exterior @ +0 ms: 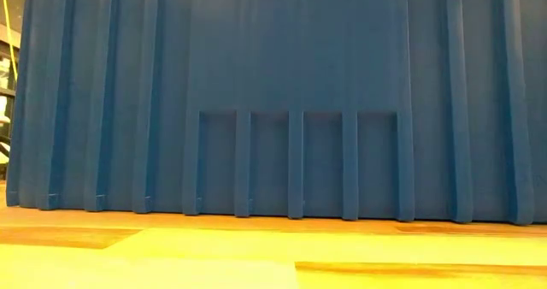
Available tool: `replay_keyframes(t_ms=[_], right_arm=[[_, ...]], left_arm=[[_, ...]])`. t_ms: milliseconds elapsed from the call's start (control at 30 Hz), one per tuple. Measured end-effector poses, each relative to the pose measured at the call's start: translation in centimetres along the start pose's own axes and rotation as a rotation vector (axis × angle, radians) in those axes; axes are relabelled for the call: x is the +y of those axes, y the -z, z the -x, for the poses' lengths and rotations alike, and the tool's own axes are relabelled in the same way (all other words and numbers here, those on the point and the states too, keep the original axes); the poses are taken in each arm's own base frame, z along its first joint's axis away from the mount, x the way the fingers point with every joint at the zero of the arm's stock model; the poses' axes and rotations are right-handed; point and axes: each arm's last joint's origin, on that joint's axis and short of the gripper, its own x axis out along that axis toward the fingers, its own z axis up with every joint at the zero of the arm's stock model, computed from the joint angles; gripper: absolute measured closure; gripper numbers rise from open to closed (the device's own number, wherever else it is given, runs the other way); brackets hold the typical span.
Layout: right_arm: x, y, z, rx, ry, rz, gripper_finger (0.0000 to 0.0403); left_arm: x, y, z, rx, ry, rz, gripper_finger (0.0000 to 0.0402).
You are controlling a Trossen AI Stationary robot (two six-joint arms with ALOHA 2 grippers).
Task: Pick and place slides into bin
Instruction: Put the gray slide into the blue container
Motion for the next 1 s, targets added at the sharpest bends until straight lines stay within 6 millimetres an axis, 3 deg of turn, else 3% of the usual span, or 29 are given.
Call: replay_keyframes(t_ms=[133, 333, 833, 1000], right_arm=[[-0.1, -0.3, 0.0, -0.088, 0.060, 0.059, 0.0192], [-0.4, -0.4, -0.3, -0.070, 0.113, -0.004, 0.0192], [-1.3, 3.1, -7.5, 0.122, 0.374, 0.341, 0.0192], [-1.4, 2.7, -6.9, 0.086, 0.376, 0.303, 0.0192]], left_arm=[[0.0, 0.0, 0.0, 0.000, 0.000, 0.000, 0.0149], [0.0, 0.0, 0.0, 0.000, 0.000, 0.000, 0.0149], [0.0, 0.0, 0.0, 0.000, 0.000, 0.001, 0.0149], [0.0, 0.0, 0.0, 0.000, 0.000, 0.000, 0.0149]])
